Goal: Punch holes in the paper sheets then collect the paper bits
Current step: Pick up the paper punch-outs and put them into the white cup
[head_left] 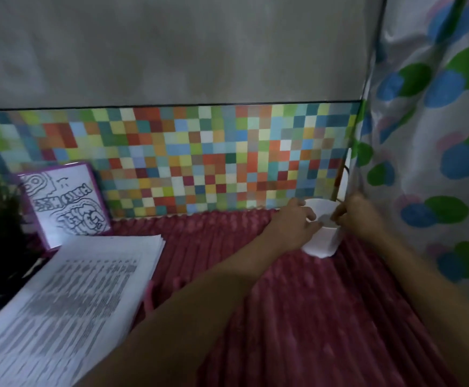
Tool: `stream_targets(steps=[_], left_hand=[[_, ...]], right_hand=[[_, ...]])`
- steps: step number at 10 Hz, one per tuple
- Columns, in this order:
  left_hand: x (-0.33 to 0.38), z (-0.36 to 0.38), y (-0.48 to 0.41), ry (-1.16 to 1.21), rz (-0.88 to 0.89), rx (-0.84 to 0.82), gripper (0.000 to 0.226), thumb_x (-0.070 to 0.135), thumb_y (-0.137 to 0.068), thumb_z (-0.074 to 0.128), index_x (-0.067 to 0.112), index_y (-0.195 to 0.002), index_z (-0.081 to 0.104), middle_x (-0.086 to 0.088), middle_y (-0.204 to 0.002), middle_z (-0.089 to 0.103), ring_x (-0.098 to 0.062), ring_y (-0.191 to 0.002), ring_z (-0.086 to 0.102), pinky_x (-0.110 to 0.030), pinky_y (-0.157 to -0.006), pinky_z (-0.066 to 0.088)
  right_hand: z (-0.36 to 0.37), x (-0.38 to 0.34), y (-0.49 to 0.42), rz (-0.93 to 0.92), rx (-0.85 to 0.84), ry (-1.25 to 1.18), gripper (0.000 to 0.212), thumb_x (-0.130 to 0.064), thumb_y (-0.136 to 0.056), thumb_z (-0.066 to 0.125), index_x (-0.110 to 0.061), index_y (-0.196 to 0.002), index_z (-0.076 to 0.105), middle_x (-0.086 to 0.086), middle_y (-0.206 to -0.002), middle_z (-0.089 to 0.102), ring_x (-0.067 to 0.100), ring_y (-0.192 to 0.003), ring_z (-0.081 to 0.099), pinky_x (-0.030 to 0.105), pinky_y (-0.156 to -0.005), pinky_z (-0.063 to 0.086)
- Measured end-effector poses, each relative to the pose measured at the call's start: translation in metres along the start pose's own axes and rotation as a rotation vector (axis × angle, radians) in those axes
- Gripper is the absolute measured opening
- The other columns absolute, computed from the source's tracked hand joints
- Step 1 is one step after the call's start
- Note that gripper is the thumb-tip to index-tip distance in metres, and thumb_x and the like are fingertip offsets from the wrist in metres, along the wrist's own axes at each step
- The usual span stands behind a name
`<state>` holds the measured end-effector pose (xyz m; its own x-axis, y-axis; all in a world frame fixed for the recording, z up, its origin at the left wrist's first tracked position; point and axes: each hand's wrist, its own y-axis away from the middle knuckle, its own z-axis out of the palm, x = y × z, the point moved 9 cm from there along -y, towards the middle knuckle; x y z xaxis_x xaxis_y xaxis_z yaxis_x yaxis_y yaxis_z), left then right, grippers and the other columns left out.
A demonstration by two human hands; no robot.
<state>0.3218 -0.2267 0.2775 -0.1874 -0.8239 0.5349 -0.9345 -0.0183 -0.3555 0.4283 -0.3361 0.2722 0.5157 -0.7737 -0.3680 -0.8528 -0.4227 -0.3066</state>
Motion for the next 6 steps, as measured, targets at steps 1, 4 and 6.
stream_targets(steps=[1,4,6], left_hand=[[0.01,0.013,0.017,-0.059,0.031,-0.019,0.03,0.013,-0.095,0.053,-0.005,-0.116,0.063,-0.025,-0.129,0.053,-0.033,-0.127,0.045,-0.033,-0.101,0.034],[0.057,-0.021,0.102,0.07,0.113,0.124,0.047,0.01,-0.089,0.055,0.012,-0.135,0.048,-0.012,-0.143,0.038,-0.029,-0.129,0.043,-0.042,-0.105,0.042],[-0.001,-0.093,0.218,0.056,0.044,0.294,0.035,0.03,-0.081,0.052,0.024,-0.112,0.066,0.019,-0.121,0.057,0.002,-0.116,0.053,-0.002,-0.101,0.03]], right_hand=[[0.0,0.001,0.0,0.017,0.044,-0.046,0.016,0.007,-0.074,0.066,-0.003,-0.079,0.078,0.012,-0.085,0.074,0.026,-0.075,0.068,0.038,-0.075,0.056],[-0.011,-0.014,0.016,0.022,0.14,-0.119,0.031,-0.024,-0.085,0.07,0.005,-0.076,0.073,0.013,-0.06,0.061,0.023,-0.056,0.055,0.028,-0.053,0.036],[-0.06,-0.06,0.058,-0.073,0.357,-0.36,0.016,-0.017,-0.087,0.067,-0.004,-0.088,0.076,0.008,-0.077,0.069,0.006,-0.066,0.058,0.023,-0.06,0.042]])
